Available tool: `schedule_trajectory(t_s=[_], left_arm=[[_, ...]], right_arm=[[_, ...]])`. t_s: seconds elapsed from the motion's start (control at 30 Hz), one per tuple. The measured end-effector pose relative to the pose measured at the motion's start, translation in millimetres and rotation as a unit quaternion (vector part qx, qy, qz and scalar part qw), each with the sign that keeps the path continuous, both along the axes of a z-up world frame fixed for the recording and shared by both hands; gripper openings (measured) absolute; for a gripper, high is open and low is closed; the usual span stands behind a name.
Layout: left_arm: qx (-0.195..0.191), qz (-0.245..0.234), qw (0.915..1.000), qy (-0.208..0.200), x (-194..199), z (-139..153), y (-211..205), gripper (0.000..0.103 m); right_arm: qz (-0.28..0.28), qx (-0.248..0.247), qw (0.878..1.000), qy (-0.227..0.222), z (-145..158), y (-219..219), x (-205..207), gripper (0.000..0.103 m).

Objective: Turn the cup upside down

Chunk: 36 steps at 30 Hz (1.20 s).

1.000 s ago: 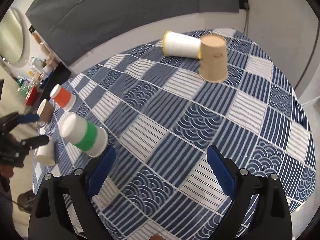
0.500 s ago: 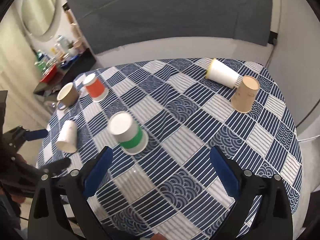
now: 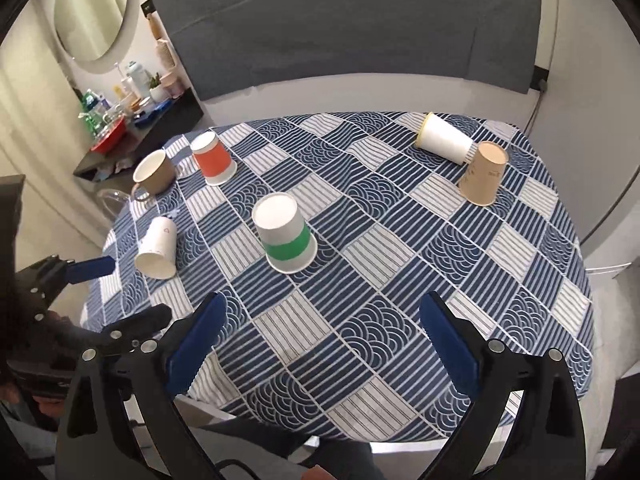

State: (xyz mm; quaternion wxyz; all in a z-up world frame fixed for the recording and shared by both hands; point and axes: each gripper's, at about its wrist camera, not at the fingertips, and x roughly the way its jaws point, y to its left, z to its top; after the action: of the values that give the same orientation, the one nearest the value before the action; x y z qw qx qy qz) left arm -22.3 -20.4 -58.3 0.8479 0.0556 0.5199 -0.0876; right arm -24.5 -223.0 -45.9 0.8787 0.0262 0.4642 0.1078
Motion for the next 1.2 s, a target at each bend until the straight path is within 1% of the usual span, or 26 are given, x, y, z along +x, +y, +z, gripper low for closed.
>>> schedule_trajectory(t_s=[0.1,0.23,0.3,0.47,0.83,1.13,1.2], left_arm=[[0.002,0.002,1.0,-0.007,-7,3,-1,0.097],[0.01,0.018,0.9996,-0.017,-12,7,-1,0.097],[0.013,0.018,0.9995,-0.022,-14,9,-2,0.097],[0.006,0.012,0.9997,-0.019,-16,7,-5,0.097],[0.003,0.021,0.9996,-0.017,-18,5,-6,0.097],[-0.005,0.0,0.9997,-0.025,-25,9,-9,0.097],[-0.009,0.002,0.9997,-0.022,-24,8,-7,0.097]], right_arm=[[-0.012,-0.006,1.0,0.0,0,-2,-3,0.094],[-0.023,-0.006,1.0,-0.006,2,-6,-7,0.094],[-0.026,-0.007,1.0,-0.01,3,-8,-9,0.094],[-0.031,-0.015,0.999,-0.018,6,-10,-11,0.095],[-0.018,-0.017,1.0,-0.017,5,-6,-14,0.095],[-0.013,-0.017,1.0,-0.012,4,-2,-14,0.095],[-0.009,-0.017,1.0,-0.013,4,0,-15,0.095]])
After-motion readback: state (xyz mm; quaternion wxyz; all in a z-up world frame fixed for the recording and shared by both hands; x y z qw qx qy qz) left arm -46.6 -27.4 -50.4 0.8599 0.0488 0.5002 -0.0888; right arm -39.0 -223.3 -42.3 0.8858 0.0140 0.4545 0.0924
